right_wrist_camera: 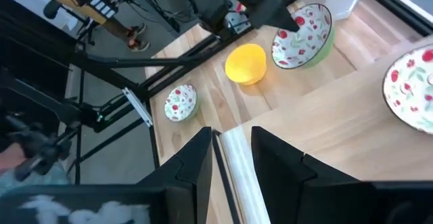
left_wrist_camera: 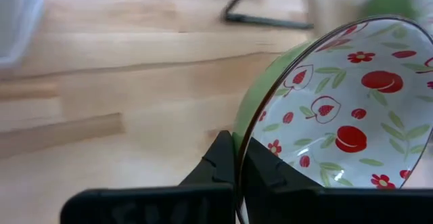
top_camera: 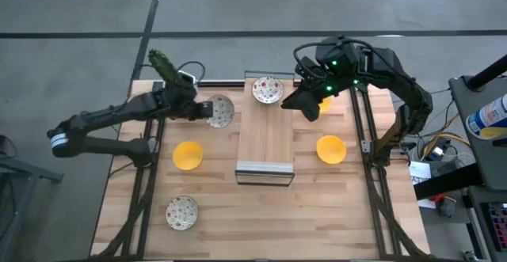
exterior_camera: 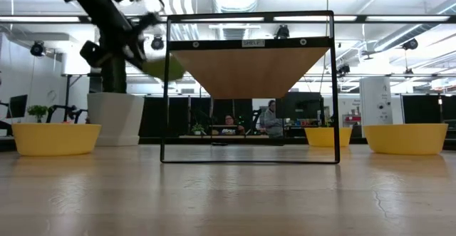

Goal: Pick & Place Mini bowls
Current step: Stack the top white bowl on top of the other white bowl on the shelf

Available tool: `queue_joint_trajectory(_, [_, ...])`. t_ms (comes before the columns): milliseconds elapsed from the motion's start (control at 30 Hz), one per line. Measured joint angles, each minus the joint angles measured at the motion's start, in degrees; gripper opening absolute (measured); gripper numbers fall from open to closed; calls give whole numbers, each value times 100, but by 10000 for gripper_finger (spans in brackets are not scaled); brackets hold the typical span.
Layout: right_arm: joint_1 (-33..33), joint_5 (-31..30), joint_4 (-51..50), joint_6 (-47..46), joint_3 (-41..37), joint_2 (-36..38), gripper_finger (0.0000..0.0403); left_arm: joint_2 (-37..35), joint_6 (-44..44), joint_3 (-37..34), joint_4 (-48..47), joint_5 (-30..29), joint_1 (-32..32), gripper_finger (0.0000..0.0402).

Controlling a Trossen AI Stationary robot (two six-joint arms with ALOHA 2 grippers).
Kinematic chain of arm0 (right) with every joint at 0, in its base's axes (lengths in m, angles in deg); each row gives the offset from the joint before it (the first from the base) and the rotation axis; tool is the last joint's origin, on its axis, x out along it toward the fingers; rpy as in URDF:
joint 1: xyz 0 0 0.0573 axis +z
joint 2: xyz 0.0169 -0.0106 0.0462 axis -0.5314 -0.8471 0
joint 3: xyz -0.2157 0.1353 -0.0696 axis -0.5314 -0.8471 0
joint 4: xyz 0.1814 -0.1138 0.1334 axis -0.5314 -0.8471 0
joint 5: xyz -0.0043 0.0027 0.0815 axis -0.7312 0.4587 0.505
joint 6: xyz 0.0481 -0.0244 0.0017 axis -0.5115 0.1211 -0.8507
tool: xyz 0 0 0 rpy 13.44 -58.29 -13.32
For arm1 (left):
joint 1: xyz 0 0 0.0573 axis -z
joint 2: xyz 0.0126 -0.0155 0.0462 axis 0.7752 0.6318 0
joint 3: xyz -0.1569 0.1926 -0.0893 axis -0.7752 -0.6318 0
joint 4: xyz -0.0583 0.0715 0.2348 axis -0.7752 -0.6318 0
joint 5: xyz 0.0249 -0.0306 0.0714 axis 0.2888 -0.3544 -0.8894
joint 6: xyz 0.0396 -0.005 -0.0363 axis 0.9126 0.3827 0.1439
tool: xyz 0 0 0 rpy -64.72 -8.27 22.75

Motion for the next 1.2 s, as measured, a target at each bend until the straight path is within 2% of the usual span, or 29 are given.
queue_joint_trajectory(133, [-35, -26, 434, -355, -362, 0, 99, -191, -274, 269, -19, 199, 111, 1])
queue_joint_trajectory(267, [-163, -383, 591, -823, -870, -13, 98, -191, -289, 654, -6, 232, 355, 1])
queue_joint_trajectory(467, [-283, -731, 626, -1243, -1541, -13, 106, 100, -246, 1246, 0, 131, 719, 1])
queue_joint_trajectory(600, [-275, -747, 1065, -1371, -1926, -11, 115, 379, -122, 1532, 7, 128, 859, 1])
queue_joint_trajectory(767, [-219, -746, 1659, -1411, -2248, 0, 146, 810, -45, 1726, -16, 144, 989, 1])
queue_joint_trajectory(1000, [-167, -745, 1728, -1588, -2337, -2, 214, 1280, 147, 1972, -101, 184, 1031, 1])
queue_joint_trajectory(1200, [-82, -869, 1905, -1757, -2409, -27, 230, 1625, 322, 2301, -63, 221, 1142, 1])
